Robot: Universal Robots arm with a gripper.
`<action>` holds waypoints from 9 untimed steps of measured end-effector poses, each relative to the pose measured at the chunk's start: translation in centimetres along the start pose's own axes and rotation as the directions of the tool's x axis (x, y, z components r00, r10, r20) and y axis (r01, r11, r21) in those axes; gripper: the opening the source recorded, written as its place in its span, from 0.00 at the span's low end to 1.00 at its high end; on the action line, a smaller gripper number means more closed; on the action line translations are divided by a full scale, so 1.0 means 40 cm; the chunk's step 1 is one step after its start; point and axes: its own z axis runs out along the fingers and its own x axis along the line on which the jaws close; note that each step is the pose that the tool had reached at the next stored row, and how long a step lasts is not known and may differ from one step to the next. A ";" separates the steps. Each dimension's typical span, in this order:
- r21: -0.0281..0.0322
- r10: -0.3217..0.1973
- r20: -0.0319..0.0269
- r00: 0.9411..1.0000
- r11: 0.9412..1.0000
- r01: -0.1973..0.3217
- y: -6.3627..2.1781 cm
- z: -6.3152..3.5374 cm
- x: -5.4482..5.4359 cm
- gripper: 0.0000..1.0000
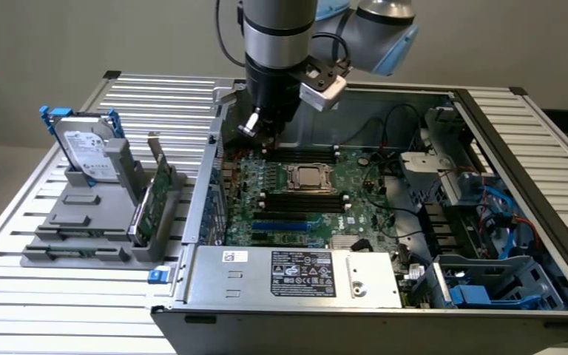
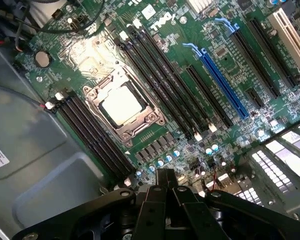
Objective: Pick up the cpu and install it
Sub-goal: 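Install the first cpu locking lever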
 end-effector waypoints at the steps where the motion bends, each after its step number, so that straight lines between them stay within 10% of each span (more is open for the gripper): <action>1: -0.005 -0.015 -0.003 1.000 1.000 0.015 0.000 0.000 0.000 0.11; 6: -0.035 -0.091 -0.022 0.996 0.995 0.090 0.000 0.003 0.000 0.11; 9: -0.040 -0.144 -0.024 0.989 0.989 0.143 0.001 0.007 -0.001 0.11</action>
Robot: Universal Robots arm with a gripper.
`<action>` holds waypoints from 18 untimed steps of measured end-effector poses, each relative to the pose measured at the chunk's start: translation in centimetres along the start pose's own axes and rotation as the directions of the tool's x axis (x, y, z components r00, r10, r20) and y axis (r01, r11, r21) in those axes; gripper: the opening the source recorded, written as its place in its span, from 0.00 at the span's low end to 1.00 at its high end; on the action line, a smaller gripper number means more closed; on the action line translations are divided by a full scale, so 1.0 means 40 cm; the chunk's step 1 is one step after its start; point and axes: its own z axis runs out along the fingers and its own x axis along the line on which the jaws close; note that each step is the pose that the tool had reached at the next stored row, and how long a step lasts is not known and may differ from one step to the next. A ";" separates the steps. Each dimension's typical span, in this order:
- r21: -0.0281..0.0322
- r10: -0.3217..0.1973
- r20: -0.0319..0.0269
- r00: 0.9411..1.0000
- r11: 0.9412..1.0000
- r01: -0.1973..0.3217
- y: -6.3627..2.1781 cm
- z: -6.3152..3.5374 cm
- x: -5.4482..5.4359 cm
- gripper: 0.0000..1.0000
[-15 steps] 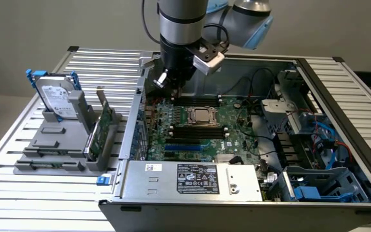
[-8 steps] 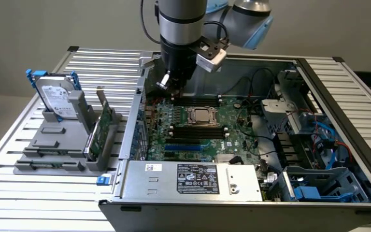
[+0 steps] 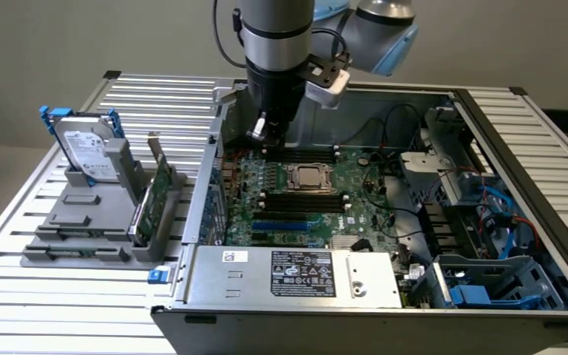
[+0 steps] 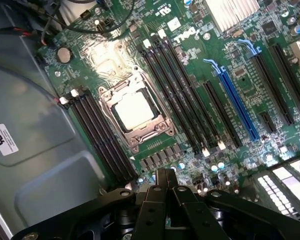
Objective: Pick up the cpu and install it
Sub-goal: 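Install the first cpu locking lever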
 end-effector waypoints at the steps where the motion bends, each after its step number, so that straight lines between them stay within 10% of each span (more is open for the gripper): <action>1: 0.000 -0.020 -0.001 1.000 1.000 0.020 0.000 0.002 0.000 0.11; 8: 0.005 -0.147 0.001 0.989 0.989 0.147 0.000 0.010 -0.002 0.11; 18: 0.017 -0.279 0.056 0.959 0.960 0.278 0.001 0.012 -0.002 0.11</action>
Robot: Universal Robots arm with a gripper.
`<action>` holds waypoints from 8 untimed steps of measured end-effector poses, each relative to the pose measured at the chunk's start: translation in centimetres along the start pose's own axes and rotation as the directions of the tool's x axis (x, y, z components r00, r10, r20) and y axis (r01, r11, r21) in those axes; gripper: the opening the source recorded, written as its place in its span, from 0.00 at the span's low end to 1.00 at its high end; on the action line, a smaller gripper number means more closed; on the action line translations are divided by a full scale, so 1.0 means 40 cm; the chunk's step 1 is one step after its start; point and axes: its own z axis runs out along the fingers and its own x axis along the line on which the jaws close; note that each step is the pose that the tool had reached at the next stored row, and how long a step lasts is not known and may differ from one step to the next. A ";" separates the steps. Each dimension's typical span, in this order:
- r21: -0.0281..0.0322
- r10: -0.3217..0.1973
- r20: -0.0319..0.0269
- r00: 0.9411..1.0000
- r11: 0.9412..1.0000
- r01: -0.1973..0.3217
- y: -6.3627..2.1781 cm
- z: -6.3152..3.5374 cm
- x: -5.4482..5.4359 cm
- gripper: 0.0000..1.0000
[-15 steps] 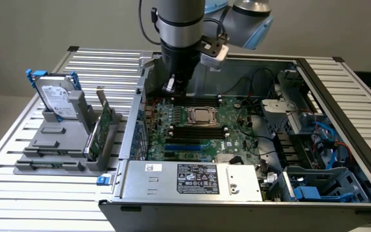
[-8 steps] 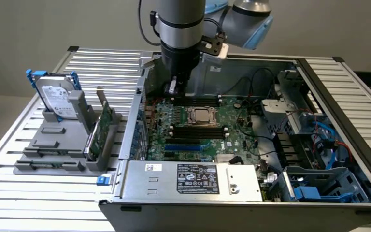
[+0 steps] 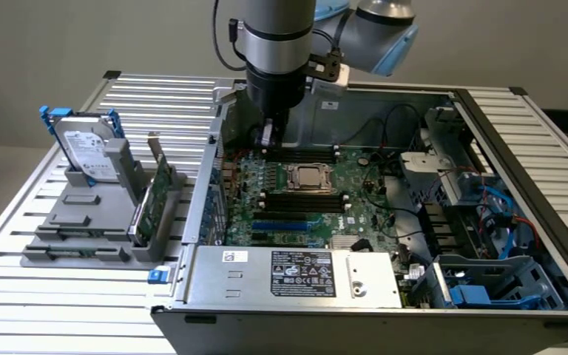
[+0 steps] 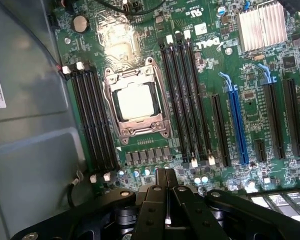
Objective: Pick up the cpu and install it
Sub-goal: 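Install the first cpu locking lever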
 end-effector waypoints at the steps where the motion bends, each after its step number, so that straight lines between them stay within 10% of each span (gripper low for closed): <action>1: 0.001 -0.013 0.006 1.000 1.000 0.013 0.000 0.000 0.000 0.11; 8: 0.003 -0.097 0.056 0.994 0.995 0.097 0.000 0.003 0.000 0.11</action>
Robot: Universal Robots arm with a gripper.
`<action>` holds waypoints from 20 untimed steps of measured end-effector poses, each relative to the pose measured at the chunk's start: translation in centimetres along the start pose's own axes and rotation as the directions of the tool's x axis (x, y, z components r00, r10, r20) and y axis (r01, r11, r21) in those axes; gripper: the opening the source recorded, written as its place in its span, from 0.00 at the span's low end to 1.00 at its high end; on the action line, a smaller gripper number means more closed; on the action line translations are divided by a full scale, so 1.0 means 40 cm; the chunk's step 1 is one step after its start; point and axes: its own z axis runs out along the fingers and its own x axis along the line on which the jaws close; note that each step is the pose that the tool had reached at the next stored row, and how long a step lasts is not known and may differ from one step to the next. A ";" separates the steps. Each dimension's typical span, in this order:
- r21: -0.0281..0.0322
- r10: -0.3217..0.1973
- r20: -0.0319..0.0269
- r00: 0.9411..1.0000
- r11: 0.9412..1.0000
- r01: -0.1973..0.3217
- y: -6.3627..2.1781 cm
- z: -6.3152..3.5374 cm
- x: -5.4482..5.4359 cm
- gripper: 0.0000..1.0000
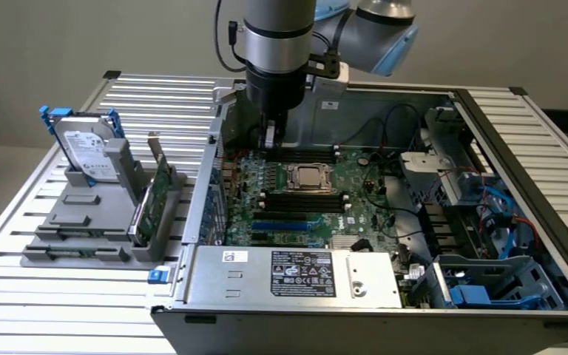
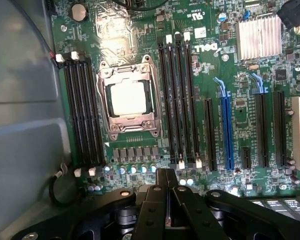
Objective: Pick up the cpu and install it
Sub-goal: 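Install the first cpu locking lever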
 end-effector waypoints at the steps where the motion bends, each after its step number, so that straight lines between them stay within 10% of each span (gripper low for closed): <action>1: -0.001 -0.010 0.007 1.000 1.000 0.010 0.000 0.001 0.000 0.11; 12: -0.019 -0.086 0.089 0.992 0.996 0.088 -0.003 0.010 0.022 0.11; 20: -0.023 -0.087 0.092 0.992 0.996 0.089 -0.007 0.013 0.037 0.11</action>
